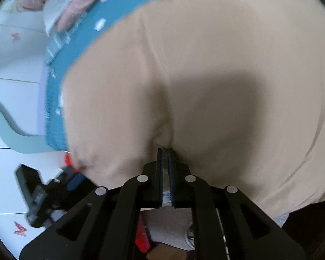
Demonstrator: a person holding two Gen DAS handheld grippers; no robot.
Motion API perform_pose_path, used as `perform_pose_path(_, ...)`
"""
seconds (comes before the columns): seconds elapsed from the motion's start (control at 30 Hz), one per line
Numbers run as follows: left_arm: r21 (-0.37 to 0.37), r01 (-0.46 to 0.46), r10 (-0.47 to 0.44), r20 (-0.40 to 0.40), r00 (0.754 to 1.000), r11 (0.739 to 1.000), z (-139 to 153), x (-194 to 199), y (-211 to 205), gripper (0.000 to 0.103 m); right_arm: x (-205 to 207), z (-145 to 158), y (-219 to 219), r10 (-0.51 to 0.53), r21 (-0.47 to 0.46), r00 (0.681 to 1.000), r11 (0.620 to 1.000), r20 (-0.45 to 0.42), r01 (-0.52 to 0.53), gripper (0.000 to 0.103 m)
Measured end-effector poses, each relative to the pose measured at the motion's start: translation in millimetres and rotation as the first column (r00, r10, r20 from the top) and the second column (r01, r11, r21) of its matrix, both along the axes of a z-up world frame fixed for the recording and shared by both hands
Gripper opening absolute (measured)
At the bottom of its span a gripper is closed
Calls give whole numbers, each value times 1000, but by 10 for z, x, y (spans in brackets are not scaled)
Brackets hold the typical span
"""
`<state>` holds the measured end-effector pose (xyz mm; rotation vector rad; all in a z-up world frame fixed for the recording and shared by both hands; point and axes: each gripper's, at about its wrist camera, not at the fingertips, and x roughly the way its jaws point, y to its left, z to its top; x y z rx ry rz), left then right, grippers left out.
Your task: Fold large clothes
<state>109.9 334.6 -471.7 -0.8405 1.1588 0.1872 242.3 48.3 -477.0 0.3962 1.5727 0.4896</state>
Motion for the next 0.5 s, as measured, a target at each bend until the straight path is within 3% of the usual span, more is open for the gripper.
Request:
perform_pose_path(0.1,-28,-39,38,-36,999,999,-121,-32,22,88,45,-259,29,-19,-3,1000,1000,-25,19,0)
perform_pose_path(0.3,-83,-21,12,-103,995,996,-406,54,-50,88,36,-233,23,-9,-9,1000,1000,-19,9,0)
perform_pose_path(0.43,-86,8,-15,-79,997,996,-438,134,-115,87,30,-208,18,-12,5,1000,1000,-21,12,0)
perform_pose_path(0.5,-82,20,-25,-62,998,996,-401,132,-126,81,17,-196,1,-12,14,1000,1000,-21,12,0)
